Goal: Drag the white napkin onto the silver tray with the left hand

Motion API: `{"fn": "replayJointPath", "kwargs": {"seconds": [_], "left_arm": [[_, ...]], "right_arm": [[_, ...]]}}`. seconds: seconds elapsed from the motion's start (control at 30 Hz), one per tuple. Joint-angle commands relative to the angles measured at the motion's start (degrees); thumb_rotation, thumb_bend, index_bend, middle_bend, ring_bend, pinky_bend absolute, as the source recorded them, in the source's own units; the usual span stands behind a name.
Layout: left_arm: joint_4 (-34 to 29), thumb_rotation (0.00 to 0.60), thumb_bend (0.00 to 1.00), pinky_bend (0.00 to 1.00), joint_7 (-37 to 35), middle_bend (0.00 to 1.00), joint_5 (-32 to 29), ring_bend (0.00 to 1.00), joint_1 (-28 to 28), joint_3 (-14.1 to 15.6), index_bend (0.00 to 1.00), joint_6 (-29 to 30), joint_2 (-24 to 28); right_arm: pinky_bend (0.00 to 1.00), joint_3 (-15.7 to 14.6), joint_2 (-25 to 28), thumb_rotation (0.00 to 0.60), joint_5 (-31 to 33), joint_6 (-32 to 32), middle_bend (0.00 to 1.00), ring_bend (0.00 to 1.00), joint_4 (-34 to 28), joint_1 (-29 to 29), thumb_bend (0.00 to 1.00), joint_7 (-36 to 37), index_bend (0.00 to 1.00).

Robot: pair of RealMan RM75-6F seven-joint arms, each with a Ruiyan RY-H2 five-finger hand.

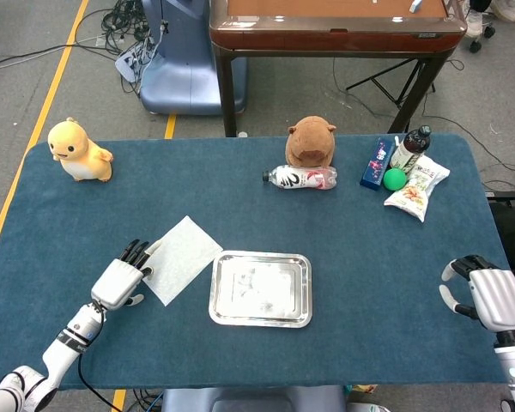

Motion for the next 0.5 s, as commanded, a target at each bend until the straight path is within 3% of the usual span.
{"fn": "replayJointPath", "kwargs": {"seconds": [0.03,0.5], "left_arm": [[0.4,0.600,0.11,0.02,-0.2,0.00,-0.2,0.00,0.0,0.1,0.50,-0.1,-0.2],[1.7,0.600,0.17,0.02,-0.3,0.00,-0.8,0.00,-0.2,0.2,0.51,-0.3,-1.4]], "right_arm": [[0.49,0.0,0.0,0.600,0.0,-0.1,0.50,0.32,0.0,0.0,0.36,0.0,0.53],[0.49,-0.1,0.1,0.600,-0.1,-0.1,0.50,0.32,-0.1,0.0,0.36,0.1,0.53]]}}
